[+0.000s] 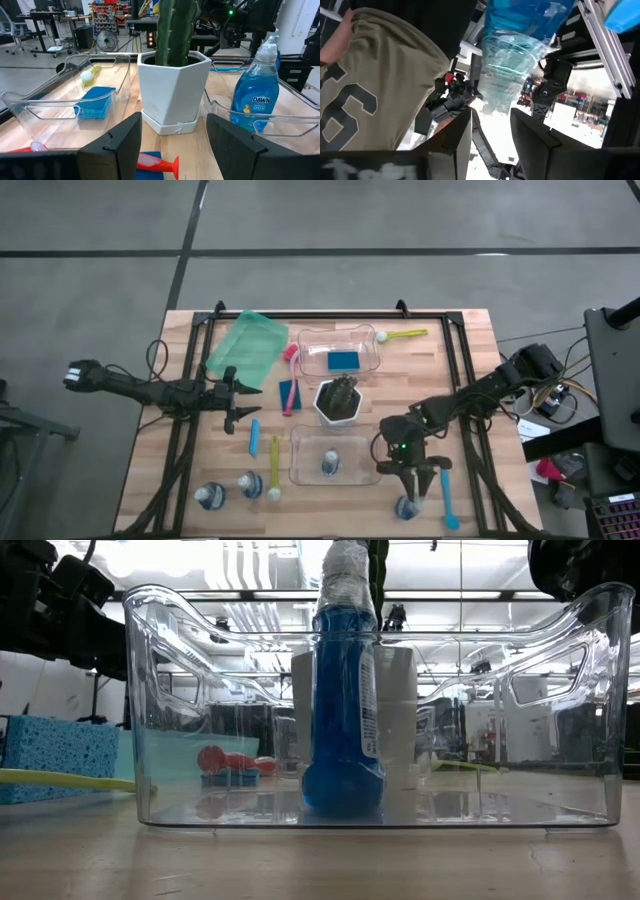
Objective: Pick & Place Kitchen Sink Supplies
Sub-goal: Put the blue dishwashing liquid bottle into the bottom transparent bin
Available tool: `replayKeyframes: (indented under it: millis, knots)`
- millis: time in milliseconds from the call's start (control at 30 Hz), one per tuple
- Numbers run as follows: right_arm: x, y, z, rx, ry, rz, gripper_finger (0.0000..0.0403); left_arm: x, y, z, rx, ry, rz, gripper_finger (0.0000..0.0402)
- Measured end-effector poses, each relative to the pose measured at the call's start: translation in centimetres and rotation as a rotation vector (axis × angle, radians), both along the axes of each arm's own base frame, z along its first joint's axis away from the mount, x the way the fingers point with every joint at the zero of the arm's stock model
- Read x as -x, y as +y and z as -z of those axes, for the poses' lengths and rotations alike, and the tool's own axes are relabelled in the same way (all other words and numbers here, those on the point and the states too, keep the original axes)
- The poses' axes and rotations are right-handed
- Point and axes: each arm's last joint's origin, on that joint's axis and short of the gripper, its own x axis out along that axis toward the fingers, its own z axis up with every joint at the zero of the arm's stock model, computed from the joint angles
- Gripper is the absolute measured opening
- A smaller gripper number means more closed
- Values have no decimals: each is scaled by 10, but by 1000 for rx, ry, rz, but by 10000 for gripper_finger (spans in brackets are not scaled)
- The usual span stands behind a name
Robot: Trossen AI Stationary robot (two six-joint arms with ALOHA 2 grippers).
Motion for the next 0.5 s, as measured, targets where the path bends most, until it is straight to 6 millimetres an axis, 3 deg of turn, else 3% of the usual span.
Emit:
replayKeyframes:
  millis: [267, 500]
  knots:
    - [5, -4, -20, 45, -131, 92, 161, 0, 0, 0, 0, 0, 1, 218]
    - [22, -7, -34, 170, -181, 200, 176, 0, 0, 0, 0, 0, 1, 218]
